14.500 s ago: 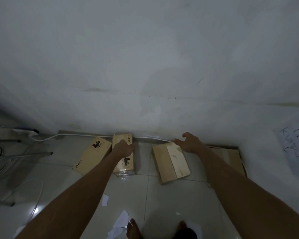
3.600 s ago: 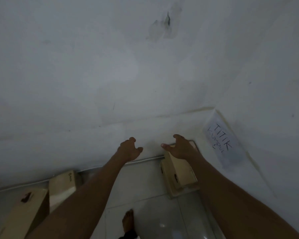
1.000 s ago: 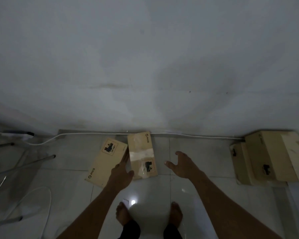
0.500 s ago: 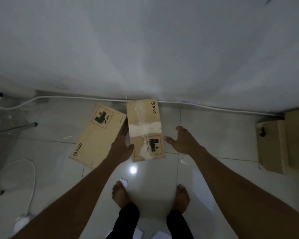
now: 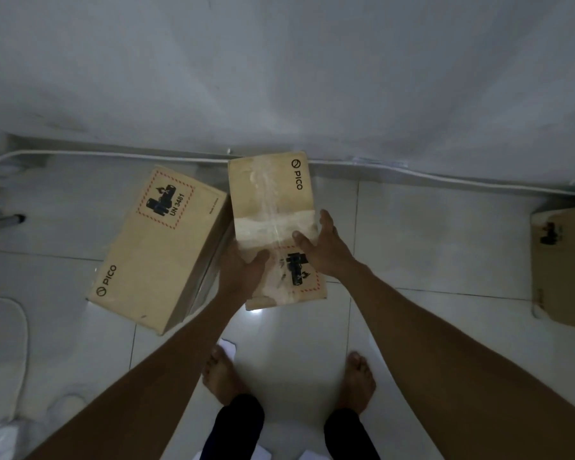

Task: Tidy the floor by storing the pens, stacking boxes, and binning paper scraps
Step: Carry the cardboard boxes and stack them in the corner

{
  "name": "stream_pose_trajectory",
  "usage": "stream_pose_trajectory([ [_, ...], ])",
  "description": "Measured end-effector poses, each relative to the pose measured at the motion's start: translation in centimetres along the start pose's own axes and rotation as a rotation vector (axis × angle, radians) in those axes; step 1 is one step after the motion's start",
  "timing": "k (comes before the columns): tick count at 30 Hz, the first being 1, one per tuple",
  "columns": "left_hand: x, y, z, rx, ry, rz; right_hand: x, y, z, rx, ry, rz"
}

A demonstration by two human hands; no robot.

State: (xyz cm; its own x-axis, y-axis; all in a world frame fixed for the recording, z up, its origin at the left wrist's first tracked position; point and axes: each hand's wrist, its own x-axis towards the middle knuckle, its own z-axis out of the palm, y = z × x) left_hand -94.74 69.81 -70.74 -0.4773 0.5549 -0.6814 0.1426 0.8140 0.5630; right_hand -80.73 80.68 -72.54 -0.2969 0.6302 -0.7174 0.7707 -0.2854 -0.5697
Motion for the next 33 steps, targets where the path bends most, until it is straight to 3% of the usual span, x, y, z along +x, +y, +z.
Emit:
stream_pose_trajectory([
  [2, 0.7, 2.4, 0.0, -0.104, 0.03, 0.087, 0.1, 0.4, 0.6, 0.033, 0.027, 0.011],
  [4, 0.0, 2.3, 1.0, -0.135, 0.015, 0.021, 0.3, 0.9, 0.5, 0.034, 0.08, 0.055],
  [7, -0.6, 2.0, 2.2, -0.183, -0.096, 0.057, 0.5, 2.2, -0.5, 0.107, 0.144, 0.126],
  [12, -3.2, 2.2, 5.2, -0.084, -0.157, 0.282, 0.9, 4.5, -2.1, 0.342, 0.201, 0.235],
  [16, -3.9, 0.8, 6.8, 0.104, -0.136, 0.312, 1.5, 6.8, -1.6, 0.338, 0.253, 0.388],
  [19, -3.1, 0.5, 7.9, 0.015, -0.216, 0.389, 2.7, 7.7, -1.8, 0.327, 0.279, 0.537],
  [23, 1.8, -0.2, 7.5, -0.109, -0.149, 0.194, 3.8, 9.6, -2.9, 0.414, 0.277, 0.559],
  [27, 6.6, -3.0, 5.4, 0.051, -0.039, -0.105, 4.7, 11.9, -4.0, 0.492, 0.389, 0.541],
  [30, 8.5, -3.8, 5.0, 0.084, -0.07, -0.145, 4.8, 13.4, -5.4, 0.572, 0.546, 0.575],
  [33, 8.7, -3.5, 6.5, 0.066, -0.135, -0.154, 4.0, 14.7, -6.5, 0.596, 0.561, 0.538],
])
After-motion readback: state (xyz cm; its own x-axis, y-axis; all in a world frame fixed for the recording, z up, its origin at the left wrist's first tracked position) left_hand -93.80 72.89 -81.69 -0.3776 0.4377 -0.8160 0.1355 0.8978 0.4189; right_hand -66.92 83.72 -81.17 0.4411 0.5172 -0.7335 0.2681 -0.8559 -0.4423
